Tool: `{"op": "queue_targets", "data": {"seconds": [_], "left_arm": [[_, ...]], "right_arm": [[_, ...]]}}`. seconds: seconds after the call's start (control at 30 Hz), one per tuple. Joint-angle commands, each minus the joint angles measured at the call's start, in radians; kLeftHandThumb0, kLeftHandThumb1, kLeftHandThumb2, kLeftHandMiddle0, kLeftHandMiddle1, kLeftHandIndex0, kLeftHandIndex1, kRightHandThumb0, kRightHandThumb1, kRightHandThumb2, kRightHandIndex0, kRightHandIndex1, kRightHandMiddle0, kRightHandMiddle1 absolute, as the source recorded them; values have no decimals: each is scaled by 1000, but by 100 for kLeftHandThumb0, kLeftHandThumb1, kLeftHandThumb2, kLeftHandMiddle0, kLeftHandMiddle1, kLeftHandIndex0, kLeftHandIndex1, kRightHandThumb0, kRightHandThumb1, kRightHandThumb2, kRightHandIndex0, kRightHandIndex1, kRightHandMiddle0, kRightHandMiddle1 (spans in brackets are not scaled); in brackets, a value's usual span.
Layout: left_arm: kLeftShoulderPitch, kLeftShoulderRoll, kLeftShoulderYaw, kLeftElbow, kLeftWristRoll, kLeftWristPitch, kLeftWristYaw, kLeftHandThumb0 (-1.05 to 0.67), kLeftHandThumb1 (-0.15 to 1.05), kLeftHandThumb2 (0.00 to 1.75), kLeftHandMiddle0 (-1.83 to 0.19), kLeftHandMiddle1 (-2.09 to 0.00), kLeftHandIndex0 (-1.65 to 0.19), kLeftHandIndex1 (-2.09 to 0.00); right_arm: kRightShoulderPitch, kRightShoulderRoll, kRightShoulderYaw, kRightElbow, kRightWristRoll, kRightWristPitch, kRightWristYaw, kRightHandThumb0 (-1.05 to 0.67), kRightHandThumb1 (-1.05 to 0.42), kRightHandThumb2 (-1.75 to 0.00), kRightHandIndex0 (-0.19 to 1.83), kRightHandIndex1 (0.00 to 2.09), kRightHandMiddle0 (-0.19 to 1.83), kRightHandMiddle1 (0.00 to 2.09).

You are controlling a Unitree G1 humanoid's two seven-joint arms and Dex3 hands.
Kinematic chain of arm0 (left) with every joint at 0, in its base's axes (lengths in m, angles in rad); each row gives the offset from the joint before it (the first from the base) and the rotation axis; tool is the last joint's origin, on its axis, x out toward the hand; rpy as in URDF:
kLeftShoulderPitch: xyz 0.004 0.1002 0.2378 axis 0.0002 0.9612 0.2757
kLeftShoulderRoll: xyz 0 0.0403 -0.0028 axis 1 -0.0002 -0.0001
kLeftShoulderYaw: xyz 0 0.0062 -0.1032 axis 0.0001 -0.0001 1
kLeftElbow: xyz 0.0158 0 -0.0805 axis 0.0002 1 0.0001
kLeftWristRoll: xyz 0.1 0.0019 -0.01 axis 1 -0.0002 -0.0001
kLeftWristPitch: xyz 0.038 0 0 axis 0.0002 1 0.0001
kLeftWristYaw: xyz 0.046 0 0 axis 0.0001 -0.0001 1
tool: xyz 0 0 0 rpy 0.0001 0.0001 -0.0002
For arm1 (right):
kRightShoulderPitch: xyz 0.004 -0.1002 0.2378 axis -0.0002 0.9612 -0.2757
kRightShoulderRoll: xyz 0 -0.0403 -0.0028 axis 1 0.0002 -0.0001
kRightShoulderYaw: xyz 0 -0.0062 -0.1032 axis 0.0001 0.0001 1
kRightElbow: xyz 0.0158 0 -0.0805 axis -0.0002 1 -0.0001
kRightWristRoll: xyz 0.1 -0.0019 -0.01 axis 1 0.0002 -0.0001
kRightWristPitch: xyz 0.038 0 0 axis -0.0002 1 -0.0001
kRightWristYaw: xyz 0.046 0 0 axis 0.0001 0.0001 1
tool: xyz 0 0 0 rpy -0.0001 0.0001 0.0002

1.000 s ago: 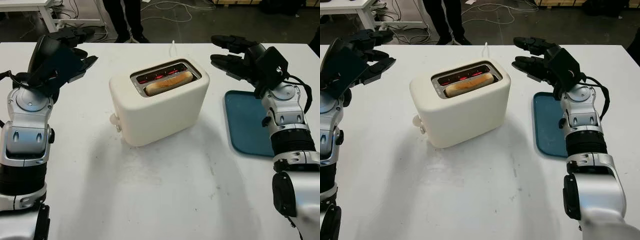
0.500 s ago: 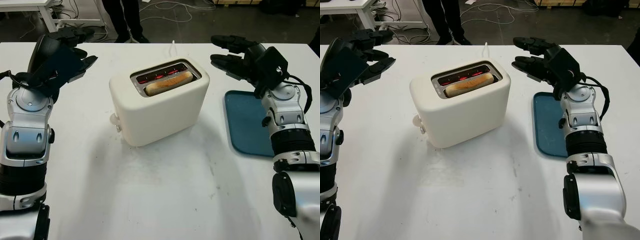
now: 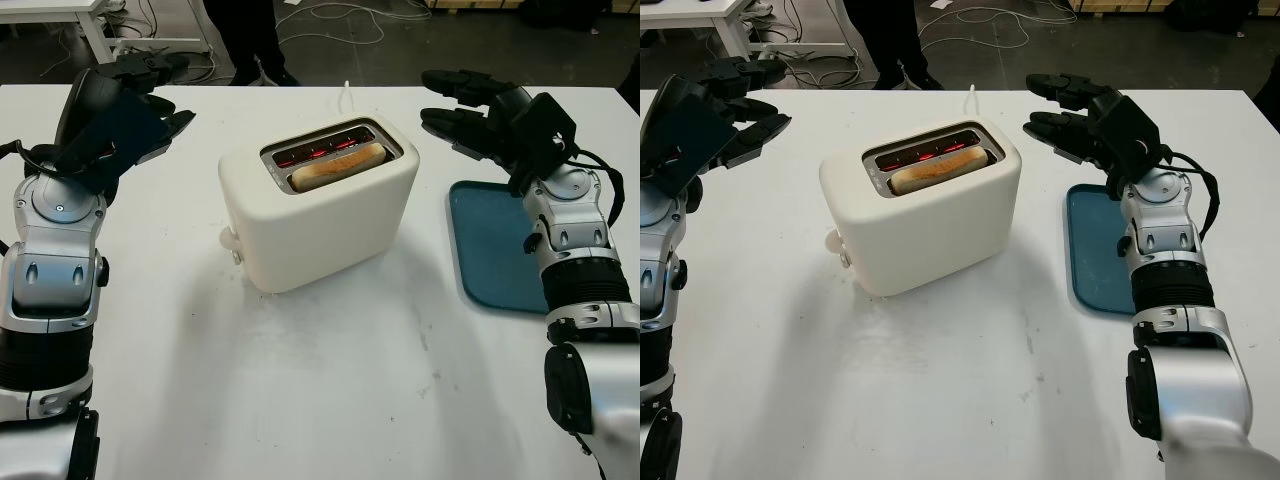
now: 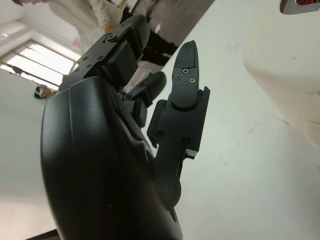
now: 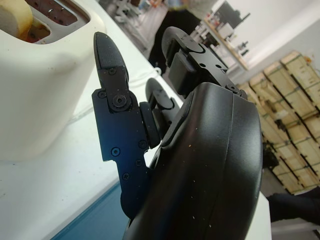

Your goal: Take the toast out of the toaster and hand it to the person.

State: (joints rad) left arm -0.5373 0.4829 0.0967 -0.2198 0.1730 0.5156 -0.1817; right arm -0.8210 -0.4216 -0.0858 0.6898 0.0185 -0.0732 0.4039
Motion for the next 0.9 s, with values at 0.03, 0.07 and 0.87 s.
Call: {"op": "queue_targets", "data": {"seconds": [0.03,0.07,0.87], "left_arm": [[0,2,5,-5,6,0,6,-31,92,15,-36,-82,-62,-4],[-1,-1,6,-7,4,6,7,-31,92,15,-37,-82,-62,-4],[-2,-5,10,3,-6,-3,2,-31,92,15,-34,-81,-62,-4]], "right_arm": [[-12,-3,0,2,2,-12,-1,-49,-90,0,60,0,55,0],[-12,-2,-1,2,4,-10,0,-49,-90,0,61,1,55,0],[-14,3,-4,7,9,-11,2,-50,-90,0,63,1,58,1]]}}
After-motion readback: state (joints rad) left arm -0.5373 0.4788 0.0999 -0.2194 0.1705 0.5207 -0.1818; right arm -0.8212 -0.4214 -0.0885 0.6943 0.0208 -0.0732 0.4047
